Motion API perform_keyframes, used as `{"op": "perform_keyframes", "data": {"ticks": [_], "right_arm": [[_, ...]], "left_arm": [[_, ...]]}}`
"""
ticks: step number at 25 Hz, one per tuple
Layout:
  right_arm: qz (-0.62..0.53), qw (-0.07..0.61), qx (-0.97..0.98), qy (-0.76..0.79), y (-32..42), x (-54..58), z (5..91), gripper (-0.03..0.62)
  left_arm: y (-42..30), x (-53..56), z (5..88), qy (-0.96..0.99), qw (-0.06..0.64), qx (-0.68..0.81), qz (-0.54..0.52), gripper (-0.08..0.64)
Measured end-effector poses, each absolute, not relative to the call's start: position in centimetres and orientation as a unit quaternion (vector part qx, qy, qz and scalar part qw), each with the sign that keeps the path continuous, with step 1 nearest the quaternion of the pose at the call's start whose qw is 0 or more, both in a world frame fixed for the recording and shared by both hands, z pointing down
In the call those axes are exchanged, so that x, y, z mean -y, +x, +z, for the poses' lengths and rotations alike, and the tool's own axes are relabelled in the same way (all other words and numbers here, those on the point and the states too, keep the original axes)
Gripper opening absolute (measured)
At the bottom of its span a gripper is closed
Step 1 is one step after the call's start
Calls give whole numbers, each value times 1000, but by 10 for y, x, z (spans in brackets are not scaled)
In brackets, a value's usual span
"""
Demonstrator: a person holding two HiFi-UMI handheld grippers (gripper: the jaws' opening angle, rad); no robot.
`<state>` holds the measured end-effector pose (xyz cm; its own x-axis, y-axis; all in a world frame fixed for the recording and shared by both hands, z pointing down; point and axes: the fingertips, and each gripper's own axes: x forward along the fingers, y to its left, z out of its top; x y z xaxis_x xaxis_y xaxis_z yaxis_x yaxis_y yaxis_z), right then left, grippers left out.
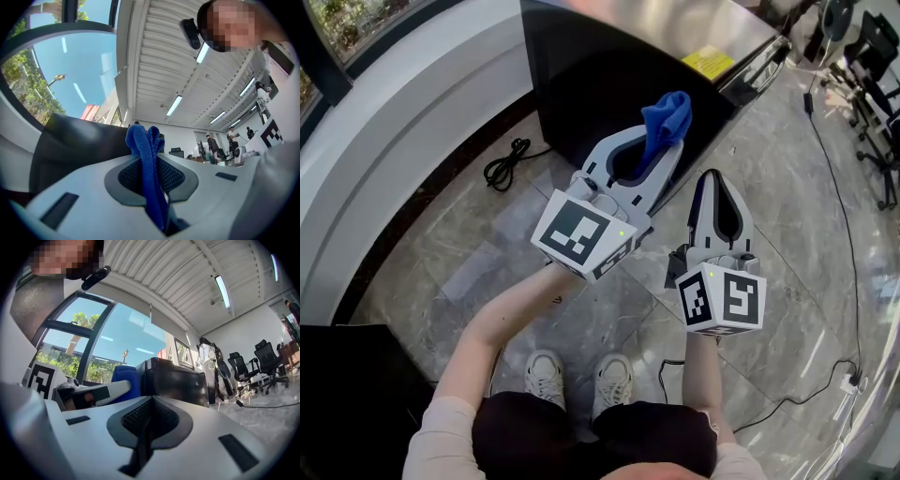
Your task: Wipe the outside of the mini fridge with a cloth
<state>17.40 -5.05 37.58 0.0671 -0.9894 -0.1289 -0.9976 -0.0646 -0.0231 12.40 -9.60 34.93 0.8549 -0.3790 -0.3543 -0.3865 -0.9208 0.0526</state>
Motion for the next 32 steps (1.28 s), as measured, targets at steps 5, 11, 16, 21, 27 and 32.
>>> {"op": "perform_keyframes", "data": {"ticks": [5, 11, 16, 21, 27, 32], "right_arm": [[46, 48, -702, -709, 151, 63, 379, 12], [45, 36, -723, -689, 127, 83, 393, 12], [43, 18, -739, -672, 109, 97, 409, 12], [32, 1, -742, -670, 109, 100, 426, 12], [8, -1, -737, -676, 125, 108, 447, 12], [0, -1, -737, -676, 129, 113, 455, 12]], "left_arm": [[63, 150, 353, -940, -21, -274, 203, 60], [-9, 229, 367, -903, 8, -385, 189, 60], [-32, 292, 391, -887, 52, -439, 137, 60], [-37, 346, 426, -878, 41, -466, 101, 60], [-44, 389, 444, -870, 11, -480, 114, 60], [-42, 388, 443, -874, 16, -467, 132, 60]]}}
